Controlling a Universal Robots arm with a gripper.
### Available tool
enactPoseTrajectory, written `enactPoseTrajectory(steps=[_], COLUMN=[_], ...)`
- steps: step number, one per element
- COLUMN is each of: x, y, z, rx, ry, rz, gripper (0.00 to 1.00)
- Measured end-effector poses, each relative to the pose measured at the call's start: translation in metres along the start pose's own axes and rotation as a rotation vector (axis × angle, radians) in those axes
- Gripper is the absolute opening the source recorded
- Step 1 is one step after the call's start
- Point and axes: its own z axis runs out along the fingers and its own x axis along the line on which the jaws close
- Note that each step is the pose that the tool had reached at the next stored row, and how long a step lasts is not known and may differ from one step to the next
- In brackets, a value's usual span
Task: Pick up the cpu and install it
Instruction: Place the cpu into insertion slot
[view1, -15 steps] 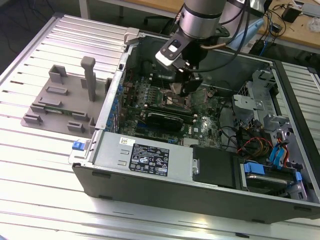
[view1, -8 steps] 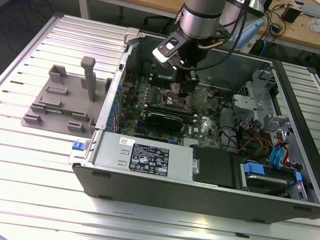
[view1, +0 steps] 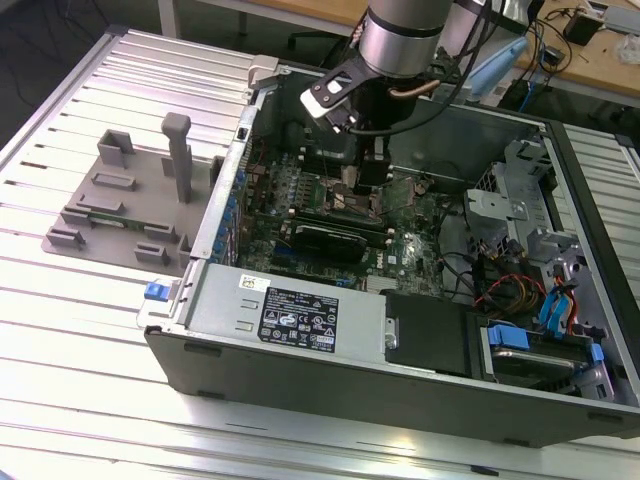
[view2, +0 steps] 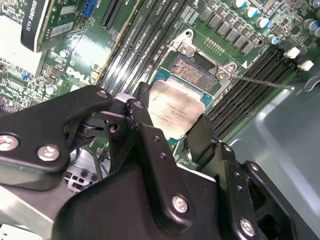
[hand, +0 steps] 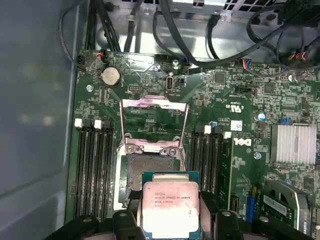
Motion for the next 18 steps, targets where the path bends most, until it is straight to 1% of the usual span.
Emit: enactPoseTrajectory(steps=[1,8,11,14,18], x=[0.0008,0.0026,0.0041,0.0062,0.0089], y=[-0.0003,-0.0005,-0.0007,-0.0008,-0.0003], z=[0.0051,0.0124,0.0179,0.0218,0.0258], rx=[0.0001,0.0009,0.0045,0.0077,0.008], ry=[-0.0005,-0.0007,-0.0009,-0.001,-0.0008], rz=[0.003,0.007,0.009,0.009,0.009], gripper=[0.54,0.54,0.54,0.54,0.54])
